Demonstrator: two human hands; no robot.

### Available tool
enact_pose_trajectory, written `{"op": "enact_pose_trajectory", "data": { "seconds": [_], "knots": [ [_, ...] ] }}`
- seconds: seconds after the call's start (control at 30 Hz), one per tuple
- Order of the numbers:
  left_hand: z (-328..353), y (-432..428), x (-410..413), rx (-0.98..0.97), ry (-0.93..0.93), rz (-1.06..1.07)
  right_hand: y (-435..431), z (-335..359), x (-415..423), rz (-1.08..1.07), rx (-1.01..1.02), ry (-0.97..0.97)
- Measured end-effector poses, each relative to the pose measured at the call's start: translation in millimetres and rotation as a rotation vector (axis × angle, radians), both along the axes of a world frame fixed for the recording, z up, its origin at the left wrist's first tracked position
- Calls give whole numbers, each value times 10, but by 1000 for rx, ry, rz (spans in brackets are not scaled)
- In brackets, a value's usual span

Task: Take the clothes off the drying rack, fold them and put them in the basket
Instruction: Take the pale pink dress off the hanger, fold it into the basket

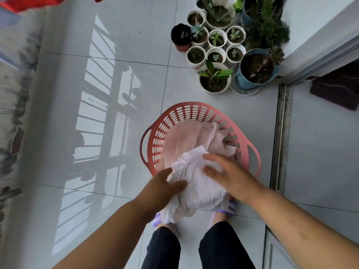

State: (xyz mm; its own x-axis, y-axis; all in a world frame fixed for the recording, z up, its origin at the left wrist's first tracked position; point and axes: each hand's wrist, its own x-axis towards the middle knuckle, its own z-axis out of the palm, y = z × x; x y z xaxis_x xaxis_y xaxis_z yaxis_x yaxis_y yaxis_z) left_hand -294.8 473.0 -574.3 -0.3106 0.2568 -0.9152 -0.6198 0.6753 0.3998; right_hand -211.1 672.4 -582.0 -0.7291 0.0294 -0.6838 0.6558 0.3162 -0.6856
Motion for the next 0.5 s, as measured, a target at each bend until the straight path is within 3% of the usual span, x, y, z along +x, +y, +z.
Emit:
{"op": "enact_pose_trajectory", "data": {
  "seconds": [0.1,0.17,0.27,0.4,0.5],
  "knots": [
    [52,61,-27,-9,-12,10,-94,190,158,589,303,29],
    [65,74,-29,-11,-7,36,-202,128,269,705,444,86],
    [150,133,-2,-24,88,-22,-230,-11,292,631,611,204],
    [328,87,32,5,527,-758,-153,67,244,615,408,125],
    [183,-39,52,106,625,-1173,-92,119,242,581,333,106]
  ]
}}
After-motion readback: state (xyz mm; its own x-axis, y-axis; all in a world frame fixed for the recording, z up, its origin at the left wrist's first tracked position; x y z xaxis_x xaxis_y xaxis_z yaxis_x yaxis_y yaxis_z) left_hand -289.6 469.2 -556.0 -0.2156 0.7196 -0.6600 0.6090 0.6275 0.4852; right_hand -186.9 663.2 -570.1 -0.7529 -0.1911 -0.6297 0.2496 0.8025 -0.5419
